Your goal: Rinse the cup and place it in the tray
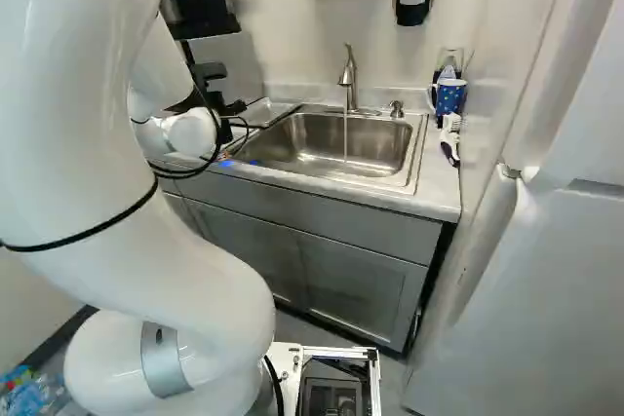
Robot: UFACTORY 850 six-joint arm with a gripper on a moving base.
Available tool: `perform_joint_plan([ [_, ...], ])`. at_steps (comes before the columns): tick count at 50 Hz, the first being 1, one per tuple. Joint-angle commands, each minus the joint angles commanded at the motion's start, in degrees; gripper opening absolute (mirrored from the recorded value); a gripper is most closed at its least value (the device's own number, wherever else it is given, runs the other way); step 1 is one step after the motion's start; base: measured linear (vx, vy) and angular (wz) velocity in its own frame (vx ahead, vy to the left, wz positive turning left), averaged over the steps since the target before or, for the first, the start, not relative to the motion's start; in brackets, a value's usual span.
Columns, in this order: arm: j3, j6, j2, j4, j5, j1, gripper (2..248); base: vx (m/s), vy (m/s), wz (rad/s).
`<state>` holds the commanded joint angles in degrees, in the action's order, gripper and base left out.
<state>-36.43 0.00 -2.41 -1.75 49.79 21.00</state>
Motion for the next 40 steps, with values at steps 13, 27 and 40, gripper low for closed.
perform_joint_plan([
  [13,0.31,0.0,-1.11,0.0,0.25,0.0,247,0.0,0.0,0.0],
  [27,0.31,0.0,-1.11,0.0,0.25,0.0,247,0.0,0.0,0.0],
  [40,0.31,0.0,-1.11,0.0,0.25,0.0,141,0.0,0.0,0.0],
])
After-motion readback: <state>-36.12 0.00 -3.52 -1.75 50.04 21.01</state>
